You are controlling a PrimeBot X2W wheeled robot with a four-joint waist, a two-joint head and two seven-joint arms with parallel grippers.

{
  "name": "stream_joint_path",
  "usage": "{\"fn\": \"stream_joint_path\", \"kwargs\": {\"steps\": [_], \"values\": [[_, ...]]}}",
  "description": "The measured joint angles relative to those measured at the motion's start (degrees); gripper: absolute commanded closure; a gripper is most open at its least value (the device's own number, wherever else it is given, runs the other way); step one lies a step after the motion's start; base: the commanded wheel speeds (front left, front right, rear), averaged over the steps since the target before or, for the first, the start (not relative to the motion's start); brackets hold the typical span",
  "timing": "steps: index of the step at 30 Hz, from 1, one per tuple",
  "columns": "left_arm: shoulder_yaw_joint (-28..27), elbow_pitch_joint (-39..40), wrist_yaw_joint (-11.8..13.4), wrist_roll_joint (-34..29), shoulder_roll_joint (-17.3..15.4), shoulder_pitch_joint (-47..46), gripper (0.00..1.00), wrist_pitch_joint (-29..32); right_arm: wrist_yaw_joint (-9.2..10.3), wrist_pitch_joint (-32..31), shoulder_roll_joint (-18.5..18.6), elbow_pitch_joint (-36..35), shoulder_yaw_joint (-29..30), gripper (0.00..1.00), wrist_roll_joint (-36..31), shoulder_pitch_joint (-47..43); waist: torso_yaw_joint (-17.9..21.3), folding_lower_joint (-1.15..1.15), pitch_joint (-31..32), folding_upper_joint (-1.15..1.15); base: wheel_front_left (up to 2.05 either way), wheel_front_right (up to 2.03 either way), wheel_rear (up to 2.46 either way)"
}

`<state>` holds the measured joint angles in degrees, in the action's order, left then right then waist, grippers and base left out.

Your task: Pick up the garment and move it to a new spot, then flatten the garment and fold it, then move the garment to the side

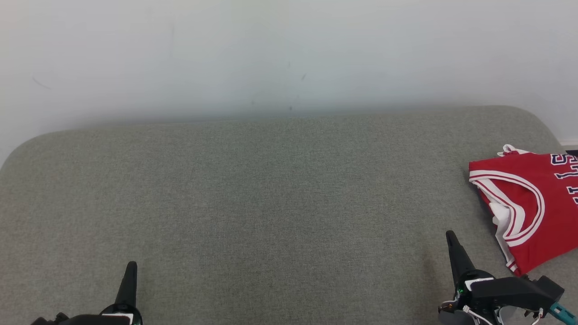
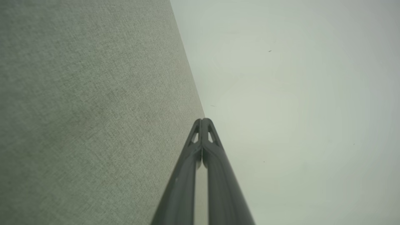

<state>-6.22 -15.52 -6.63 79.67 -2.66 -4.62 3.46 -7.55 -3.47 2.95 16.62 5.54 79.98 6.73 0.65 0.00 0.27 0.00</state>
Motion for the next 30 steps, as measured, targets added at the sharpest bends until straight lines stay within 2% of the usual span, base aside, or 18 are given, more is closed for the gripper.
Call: {"fn": "stream_joint_path", "kwargs": {"steps": [30], "values": [[-0.21,1.35,-0.77,12.55,-0.07,-1.32,1.00,3.19,0.00,-3.08,0.00,-2.61,1.02,1.00,12.38,-0.21,-0.65,0.00,-0.45,0.00,0.00,0.00,0.00]]}}
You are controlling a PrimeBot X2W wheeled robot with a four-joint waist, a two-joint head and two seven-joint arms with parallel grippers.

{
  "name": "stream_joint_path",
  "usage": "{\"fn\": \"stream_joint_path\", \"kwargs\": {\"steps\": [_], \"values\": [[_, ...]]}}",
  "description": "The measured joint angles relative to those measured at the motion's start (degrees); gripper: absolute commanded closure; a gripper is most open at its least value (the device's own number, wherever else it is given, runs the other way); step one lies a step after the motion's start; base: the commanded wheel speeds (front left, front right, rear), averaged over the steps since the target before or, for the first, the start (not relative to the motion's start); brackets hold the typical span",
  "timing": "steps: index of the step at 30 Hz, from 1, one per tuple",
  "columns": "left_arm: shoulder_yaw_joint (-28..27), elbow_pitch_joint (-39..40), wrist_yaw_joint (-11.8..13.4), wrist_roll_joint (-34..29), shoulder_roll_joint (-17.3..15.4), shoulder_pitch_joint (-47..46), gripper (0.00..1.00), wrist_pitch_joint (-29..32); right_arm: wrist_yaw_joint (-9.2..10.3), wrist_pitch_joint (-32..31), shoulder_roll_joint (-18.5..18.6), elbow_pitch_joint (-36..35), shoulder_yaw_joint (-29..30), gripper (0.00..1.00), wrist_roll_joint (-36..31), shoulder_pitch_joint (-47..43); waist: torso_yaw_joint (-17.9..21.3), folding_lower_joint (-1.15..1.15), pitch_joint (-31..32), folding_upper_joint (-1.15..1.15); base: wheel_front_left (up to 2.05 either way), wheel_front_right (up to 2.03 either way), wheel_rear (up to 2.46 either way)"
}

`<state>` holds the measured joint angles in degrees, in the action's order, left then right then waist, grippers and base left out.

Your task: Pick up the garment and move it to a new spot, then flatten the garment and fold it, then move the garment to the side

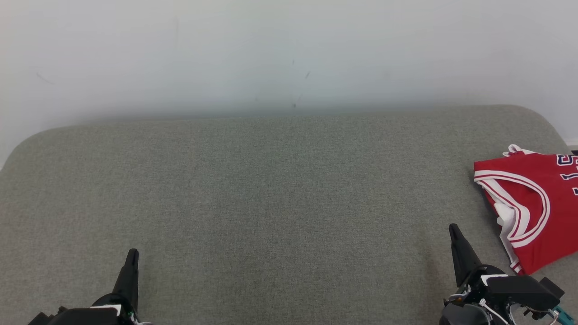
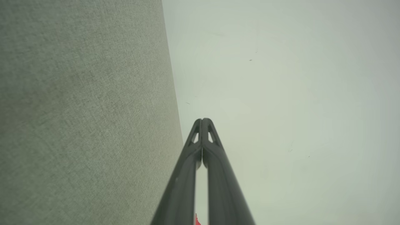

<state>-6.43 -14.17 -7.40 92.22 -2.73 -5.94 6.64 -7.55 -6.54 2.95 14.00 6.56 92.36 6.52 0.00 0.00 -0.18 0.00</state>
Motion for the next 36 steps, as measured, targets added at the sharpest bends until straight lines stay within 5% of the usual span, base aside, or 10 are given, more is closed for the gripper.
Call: {"fn": "stream_joint_path", "kwargs": {"steps": [36], "values": [[0.00,0.04,-0.01,0.01,0.00,-0.04,1.00,0.00,0.00,0.00,0.00,-0.02,0.01,1.00,0.02,-0.03,0.00,0.00,0.00,0.00,0.00,0.00,0.00]]}}
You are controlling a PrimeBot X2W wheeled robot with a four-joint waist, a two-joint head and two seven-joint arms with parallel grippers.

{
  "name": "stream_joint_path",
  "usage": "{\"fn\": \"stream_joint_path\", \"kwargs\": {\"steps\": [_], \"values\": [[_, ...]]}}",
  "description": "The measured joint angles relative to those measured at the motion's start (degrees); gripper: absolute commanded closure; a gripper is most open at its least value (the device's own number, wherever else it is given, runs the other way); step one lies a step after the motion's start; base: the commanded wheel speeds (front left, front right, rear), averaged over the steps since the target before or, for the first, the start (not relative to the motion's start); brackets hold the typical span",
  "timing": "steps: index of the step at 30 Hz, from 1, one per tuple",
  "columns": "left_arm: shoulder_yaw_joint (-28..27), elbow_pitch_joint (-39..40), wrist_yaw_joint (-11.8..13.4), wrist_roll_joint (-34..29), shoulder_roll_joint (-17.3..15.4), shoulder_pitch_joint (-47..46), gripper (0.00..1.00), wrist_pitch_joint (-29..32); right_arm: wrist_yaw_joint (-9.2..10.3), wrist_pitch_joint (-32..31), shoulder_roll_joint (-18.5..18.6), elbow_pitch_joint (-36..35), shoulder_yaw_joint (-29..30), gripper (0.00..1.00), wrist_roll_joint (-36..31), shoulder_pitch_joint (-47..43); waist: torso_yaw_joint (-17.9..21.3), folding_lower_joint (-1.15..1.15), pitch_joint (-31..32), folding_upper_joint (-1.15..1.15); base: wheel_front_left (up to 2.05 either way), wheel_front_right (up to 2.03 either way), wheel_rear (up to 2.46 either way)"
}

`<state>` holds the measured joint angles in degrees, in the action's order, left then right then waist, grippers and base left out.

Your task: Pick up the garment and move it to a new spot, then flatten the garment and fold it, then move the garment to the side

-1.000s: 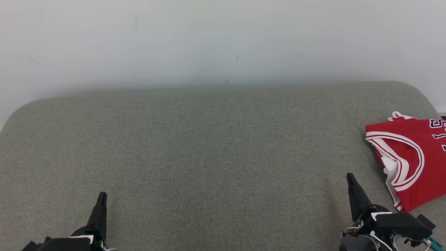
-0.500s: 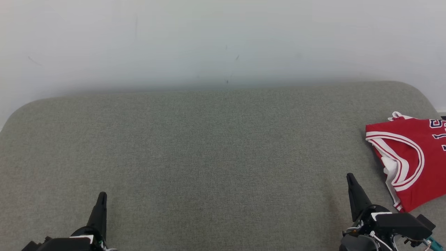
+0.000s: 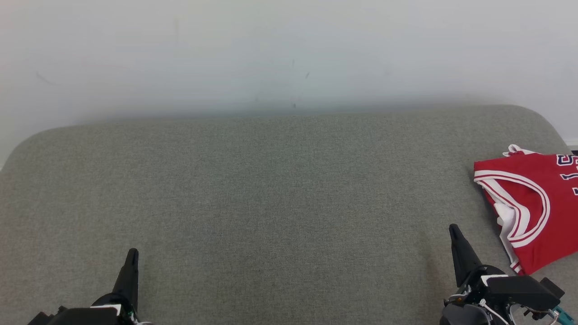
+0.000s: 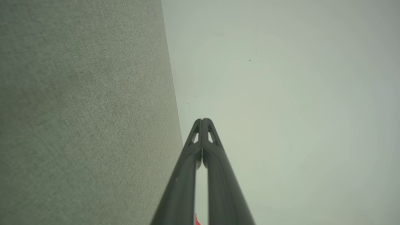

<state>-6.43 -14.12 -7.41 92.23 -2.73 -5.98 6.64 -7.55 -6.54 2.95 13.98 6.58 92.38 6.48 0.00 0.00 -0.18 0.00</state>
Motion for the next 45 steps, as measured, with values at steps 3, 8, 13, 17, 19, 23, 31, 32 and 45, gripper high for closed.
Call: {"fn": "stream_joint_path", "kwargs": {"steps": [3,8,13,17,19,23,31,32,45], "values": [[0.00,0.00,0.01,0.00,0.00,0.00,1.00,0.00,0.00,0.00,0.00,0.00,0.00,1.00,0.00,-0.01,0.00,0.00,0.00,0.00,0.00,0.00,0.00],[0.00,0.00,0.01,0.00,0.00,0.00,1.00,0.00,0.00,0.00,0.00,0.00,0.00,1.00,0.00,-0.01,0.00,0.00,0.00,0.00,0.00,0.00,0.00],[0.00,0.00,0.01,0.00,0.00,-0.01,1.00,0.00,0.00,0.00,0.00,0.00,0.00,1.00,0.00,-0.01,0.00,0.00,0.00,0.00,0.00,0.00,0.00],[0.00,0.00,0.00,0.00,-0.01,-0.01,1.00,0.00,0.00,0.00,0.00,0.00,0.00,1.00,0.00,-0.01,0.00,0.00,0.00,0.00,0.00,0.00,0.00],[0.00,0.00,0.01,0.00,-0.01,-0.01,1.00,0.00,0.00,0.00,0.00,0.00,0.00,1.00,0.00,-0.01,0.00,0.00,0.00,0.00,0.00,0.00,0.00],[0.00,0.00,0.00,0.00,-0.01,-0.01,1.00,0.00,0.00,0.00,0.00,0.00,0.00,1.00,0.00,-0.01,0.00,0.00,0.00,0.00,0.00,0.00,0.00],[0.00,0.00,0.00,0.00,-0.01,-0.01,1.00,0.00,0.00,0.00,0.00,0.00,0.00,1.00,0.00,-0.01,0.00,0.00,0.00,0.00,0.00,0.00,0.00],[0.00,0.00,0.00,0.00,-0.01,-0.01,1.00,0.00,0.00,0.00,0.00,0.00,0.00,1.00,0.00,-0.01,0.00,0.00,0.00,0.00,0.00,0.00,0.00],[0.00,0.01,0.01,0.00,-0.01,-0.01,1.00,0.00,0.00,0.00,0.00,0.00,0.00,1.00,0.00,-0.01,0.00,0.00,0.00,0.00,0.00,0.00,0.00]]}}
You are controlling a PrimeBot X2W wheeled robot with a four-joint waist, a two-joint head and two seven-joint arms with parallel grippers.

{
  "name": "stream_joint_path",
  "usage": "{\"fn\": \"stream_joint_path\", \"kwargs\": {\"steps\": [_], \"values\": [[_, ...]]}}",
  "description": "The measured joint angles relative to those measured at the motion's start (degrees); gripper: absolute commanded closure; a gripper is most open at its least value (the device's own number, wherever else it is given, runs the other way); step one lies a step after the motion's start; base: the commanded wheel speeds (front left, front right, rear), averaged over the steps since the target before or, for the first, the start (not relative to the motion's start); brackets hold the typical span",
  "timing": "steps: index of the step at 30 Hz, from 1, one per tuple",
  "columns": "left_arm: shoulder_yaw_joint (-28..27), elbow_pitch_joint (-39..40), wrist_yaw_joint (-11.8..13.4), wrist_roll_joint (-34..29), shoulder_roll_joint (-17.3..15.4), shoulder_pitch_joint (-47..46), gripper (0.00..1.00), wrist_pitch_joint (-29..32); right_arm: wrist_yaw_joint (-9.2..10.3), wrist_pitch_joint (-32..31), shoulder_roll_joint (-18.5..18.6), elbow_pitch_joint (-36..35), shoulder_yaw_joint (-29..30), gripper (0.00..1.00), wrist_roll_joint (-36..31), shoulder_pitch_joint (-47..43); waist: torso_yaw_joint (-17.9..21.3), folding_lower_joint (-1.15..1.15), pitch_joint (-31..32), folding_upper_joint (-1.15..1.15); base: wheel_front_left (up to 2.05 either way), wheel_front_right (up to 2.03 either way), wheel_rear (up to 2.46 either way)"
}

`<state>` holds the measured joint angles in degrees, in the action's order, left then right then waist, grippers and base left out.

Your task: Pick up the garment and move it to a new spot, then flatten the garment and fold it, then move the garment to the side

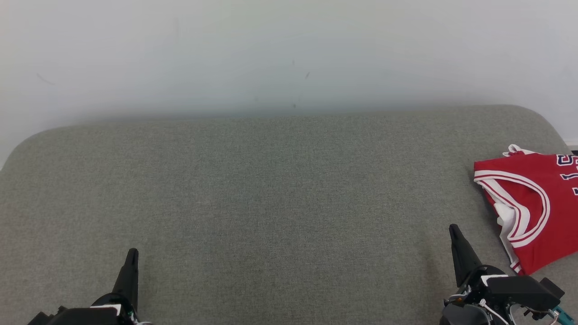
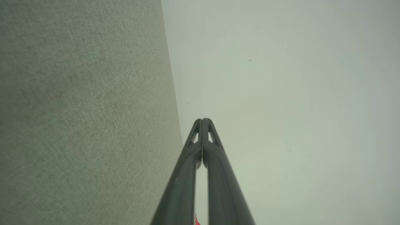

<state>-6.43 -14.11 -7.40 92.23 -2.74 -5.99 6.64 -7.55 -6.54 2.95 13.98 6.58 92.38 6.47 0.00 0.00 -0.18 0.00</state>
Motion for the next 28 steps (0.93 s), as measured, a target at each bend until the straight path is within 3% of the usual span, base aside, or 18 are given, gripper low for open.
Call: {"fn": "stream_joint_path", "kwargs": {"steps": [28], "values": [[0.00,0.00,-0.01,0.00,0.00,-0.01,1.00,0.00,0.00,0.00,0.00,0.00,0.00,1.00,0.00,0.00,0.00,0.00,0.00,0.00,0.00,0.00,0.00]]}}
